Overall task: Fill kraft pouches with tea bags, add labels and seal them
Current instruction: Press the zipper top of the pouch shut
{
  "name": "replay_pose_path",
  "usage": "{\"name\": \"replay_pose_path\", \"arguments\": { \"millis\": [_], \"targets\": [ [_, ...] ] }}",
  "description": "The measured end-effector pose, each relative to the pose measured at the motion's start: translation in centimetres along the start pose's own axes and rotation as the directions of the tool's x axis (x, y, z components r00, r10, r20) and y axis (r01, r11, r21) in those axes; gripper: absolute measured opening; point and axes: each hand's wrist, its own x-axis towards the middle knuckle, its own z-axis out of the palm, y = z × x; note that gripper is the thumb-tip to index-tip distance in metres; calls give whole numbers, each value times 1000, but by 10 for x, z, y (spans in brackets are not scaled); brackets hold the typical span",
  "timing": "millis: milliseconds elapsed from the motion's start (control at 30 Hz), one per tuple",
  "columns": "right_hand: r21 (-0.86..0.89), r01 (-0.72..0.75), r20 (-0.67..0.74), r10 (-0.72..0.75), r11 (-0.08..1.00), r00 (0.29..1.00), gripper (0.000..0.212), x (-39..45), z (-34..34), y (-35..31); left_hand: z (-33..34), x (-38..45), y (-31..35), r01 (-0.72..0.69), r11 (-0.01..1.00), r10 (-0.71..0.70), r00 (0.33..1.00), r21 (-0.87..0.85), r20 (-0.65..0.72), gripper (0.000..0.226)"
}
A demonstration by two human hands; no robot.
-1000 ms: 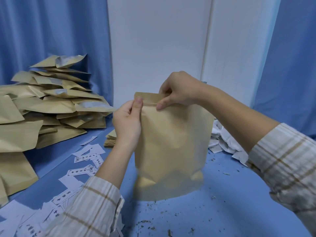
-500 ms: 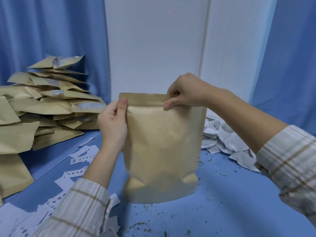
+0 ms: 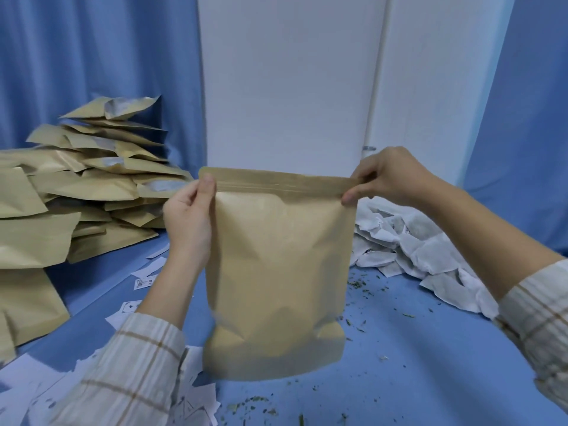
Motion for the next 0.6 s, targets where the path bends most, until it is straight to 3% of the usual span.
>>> {"name": "replay_pose_path", "arguments": {
  "millis": [100, 167, 333, 467, 600],
  "targets": [
    [-47, 14, 58, -11, 999, 998, 22, 3, -1, -4, 6, -1, 10, 146, 988, -136, 975, -46, 177, 23],
    [-50, 39, 102, -34, 998, 994, 22, 9, 2, -17, 11, -2, 13, 208, 978, -195, 955, -34, 225, 21],
    [-43, 116, 45, -114, 992, 992, 13, 28, 13, -42, 22, -4, 18, 236, 967, -217, 960, -94, 180, 16],
    [-26, 138, 118, -134, 990, 984, 20, 29, 17, -49, 24, -8, 15, 227, 970, -212, 965, -87, 152, 15],
    [-28, 215, -36, -216, 976, 976, 26, 34, 33, -61, 27, -9, 16, 210, 975, -199, 971, -70, 134, 14]
  ]
}}
